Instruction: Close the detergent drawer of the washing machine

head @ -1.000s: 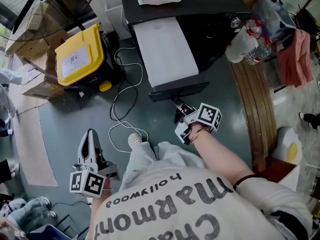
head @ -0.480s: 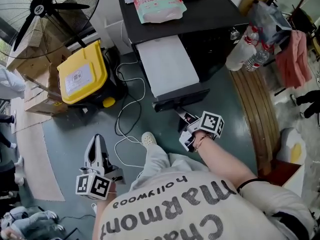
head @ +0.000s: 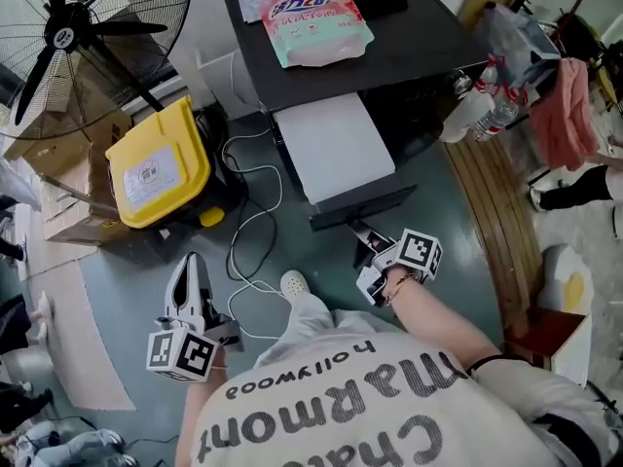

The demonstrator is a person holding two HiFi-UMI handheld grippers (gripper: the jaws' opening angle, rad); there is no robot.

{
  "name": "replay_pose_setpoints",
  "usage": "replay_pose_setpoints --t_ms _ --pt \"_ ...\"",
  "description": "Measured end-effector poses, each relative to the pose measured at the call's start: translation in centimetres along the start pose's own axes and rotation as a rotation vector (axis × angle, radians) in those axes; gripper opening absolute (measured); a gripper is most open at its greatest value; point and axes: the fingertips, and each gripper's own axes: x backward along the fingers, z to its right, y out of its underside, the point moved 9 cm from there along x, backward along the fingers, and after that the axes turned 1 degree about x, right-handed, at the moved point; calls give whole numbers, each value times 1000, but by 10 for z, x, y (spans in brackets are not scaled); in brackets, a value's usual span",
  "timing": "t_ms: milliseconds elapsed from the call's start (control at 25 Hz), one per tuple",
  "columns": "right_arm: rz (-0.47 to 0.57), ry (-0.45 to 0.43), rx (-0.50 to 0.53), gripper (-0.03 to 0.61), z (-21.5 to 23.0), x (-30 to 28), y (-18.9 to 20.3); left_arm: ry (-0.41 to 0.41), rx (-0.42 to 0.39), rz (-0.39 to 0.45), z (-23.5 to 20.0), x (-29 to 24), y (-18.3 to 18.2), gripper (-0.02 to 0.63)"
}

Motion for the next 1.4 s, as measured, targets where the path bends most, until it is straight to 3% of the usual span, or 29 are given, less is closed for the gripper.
replay_pose_setpoints --t_ms 1040,1400 --pt "110 57 -36 72 -8 -42 -3 157 -35 -33 -56 -103 -54 8" --pt "146 22 -24 72 -8 -52 -8 195 -51 -27 -60 -121 -61 8"
